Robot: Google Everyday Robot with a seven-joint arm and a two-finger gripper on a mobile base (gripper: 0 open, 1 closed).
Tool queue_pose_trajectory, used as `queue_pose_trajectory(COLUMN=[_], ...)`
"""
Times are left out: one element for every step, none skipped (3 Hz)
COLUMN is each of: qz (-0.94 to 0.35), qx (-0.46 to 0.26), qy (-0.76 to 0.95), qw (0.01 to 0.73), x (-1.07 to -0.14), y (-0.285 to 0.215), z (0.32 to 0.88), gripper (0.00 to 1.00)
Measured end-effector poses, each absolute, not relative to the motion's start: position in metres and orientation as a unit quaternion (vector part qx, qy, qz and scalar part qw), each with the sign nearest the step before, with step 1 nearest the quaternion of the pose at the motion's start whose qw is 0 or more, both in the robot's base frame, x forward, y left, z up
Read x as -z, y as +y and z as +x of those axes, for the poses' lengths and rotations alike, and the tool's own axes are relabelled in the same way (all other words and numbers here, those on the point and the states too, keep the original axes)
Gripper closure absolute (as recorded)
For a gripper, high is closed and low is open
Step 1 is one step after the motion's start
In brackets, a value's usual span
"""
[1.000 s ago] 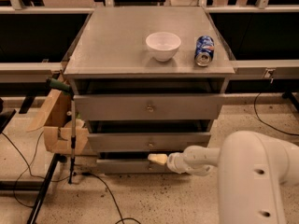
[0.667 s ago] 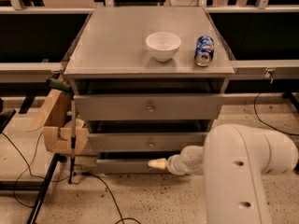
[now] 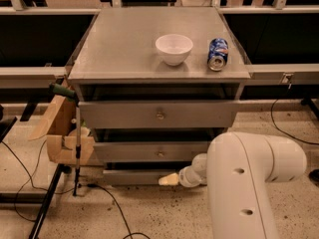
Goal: Open bottom drawer
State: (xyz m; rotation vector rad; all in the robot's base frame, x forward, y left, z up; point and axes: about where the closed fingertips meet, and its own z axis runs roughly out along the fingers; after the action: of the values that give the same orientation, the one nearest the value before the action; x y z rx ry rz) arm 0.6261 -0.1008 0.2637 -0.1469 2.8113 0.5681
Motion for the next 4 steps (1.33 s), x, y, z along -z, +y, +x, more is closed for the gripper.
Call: queue_pose_trajectory(qz=[-0.125,-0.219,-0.218,-0.218], qx=[-0.209,-0.222,-0.231,-0.23], qy=[0.964,0.949,0.948,0.948], qw=[0.11,0.054,0.034,0.036], x=[-0.26,-0.268,-0.266,-0.266], y=[-0.086,-0.062,-0.061,-0.061], z=[0.644,0.649,0.635,0.635], gripper=[0.0,0.0,0.0,0.0])
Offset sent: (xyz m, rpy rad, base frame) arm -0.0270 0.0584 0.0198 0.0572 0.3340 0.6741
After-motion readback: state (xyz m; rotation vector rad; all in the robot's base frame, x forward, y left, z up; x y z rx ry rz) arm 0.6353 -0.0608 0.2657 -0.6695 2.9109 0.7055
